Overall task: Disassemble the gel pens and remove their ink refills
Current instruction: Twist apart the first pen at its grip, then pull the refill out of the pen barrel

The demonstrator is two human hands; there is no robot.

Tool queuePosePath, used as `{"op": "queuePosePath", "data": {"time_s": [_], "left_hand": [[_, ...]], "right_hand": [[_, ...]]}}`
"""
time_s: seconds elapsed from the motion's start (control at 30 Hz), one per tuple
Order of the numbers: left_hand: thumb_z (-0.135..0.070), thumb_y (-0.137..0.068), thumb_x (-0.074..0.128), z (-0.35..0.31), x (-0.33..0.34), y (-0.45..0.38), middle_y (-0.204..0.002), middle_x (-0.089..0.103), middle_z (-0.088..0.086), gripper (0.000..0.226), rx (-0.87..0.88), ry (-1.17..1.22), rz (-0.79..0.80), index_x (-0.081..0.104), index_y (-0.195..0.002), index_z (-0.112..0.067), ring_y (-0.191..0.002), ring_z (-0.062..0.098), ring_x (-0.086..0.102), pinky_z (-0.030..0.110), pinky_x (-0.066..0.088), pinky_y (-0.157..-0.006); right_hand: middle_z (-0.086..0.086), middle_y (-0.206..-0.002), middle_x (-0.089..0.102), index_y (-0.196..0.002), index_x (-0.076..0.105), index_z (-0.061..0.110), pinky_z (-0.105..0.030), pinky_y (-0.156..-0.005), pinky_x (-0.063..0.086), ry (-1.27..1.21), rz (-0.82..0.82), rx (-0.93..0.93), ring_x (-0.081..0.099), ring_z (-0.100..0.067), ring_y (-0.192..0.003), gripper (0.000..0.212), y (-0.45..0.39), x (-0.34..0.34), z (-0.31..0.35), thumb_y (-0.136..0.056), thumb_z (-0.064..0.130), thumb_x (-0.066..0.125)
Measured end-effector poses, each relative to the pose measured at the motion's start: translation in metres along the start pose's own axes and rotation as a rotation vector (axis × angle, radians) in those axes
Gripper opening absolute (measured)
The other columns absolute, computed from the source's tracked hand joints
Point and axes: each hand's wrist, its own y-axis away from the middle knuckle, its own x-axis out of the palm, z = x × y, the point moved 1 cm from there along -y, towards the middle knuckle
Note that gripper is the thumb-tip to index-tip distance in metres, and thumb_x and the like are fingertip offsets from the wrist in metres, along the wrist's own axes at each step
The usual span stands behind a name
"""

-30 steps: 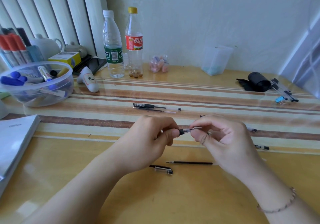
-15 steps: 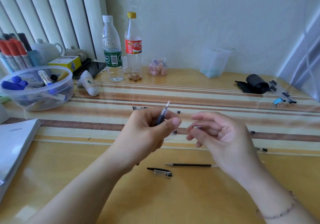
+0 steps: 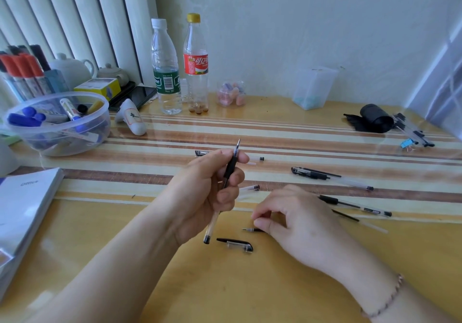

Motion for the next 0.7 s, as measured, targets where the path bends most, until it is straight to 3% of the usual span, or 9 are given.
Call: {"op": "queuePosePath", "data": {"time_s": [0.13,0.2,0.3,0.47,0.6,0.7], "left_hand": [[-0.022,-0.099,0.041,0.000,0.000,-0.001,-0.062,0.047,0.001,0.022,0.000,0.063,0.015,0.060,-0.094,-0.013,-0.042,0.009,0.035,0.018,0.025,-0.039],[-0.020,-0.100,0.039,0.000,-0.002,-0.002,-0.064,0.048,0.002,0.019,0.005,0.111,0.021,0.057,-0.096,-0.013,-0.043,0.009,0.037,0.018,0.027,-0.039],[-0.016,-0.099,0.039,0.001,-0.004,-0.003,-0.067,0.049,0.003,0.017,-0.019,0.203,0.008,0.055,-0.093,-0.012,-0.046,0.012,0.041,0.019,0.031,-0.041],[-0.023,-0.099,0.042,0.003,-0.004,-0.005,-0.064,0.039,0.000,0.020,-0.051,0.290,-0.013,0.056,-0.087,-0.015,-0.045,0.010,0.032,0.020,0.022,-0.043],[-0.024,-0.099,0.040,0.000,-0.007,-0.005,-0.063,0.036,-0.001,0.023,0.004,0.421,-0.036,0.054,-0.083,-0.015,-0.046,0.010,0.032,0.019,0.027,-0.042],[-0.019,-0.096,0.039,-0.002,-0.009,-0.005,-0.066,0.039,0.000,0.020,0.029,0.515,-0.051,0.053,-0.084,-0.013,-0.051,0.011,0.035,0.020,0.029,-0.048]], "right_hand": [[0.026,-0.086,0.060,-0.103,0.064,0.043,-0.024,-0.078,0.046,-0.025,0.045,-0.009,0.049,0.003,-0.092,0.018,0.002,-0.007,-0.001,-0.087,0.047,0.059],[0.026,-0.085,0.059,-0.093,0.061,0.042,-0.025,-0.076,0.047,-0.032,0.058,0.037,0.050,0.005,-0.089,0.017,0.005,-0.017,-0.009,-0.079,0.051,0.066],[0.025,-0.088,0.055,-0.081,0.058,0.038,-0.025,-0.080,0.044,0.056,0.200,0.136,0.046,0.009,-0.091,0.024,0.009,-0.027,-0.022,-0.071,0.056,0.072],[0.022,-0.090,0.053,-0.077,0.055,0.035,-0.025,-0.084,0.043,0.074,0.275,0.109,0.044,0.006,-0.096,0.015,0.011,-0.026,-0.021,-0.086,0.044,0.063],[0.020,-0.089,0.051,-0.078,0.045,0.031,-0.018,-0.081,0.040,0.101,0.252,0.101,0.040,0.006,-0.100,0.020,0.015,-0.030,-0.026,-0.098,0.029,0.047],[0.019,-0.087,0.051,-0.078,0.043,0.029,-0.016,-0.073,0.041,0.075,0.307,0.132,0.044,0.013,-0.091,0.023,0.018,-0.032,-0.029,-0.101,0.025,0.041]]}}
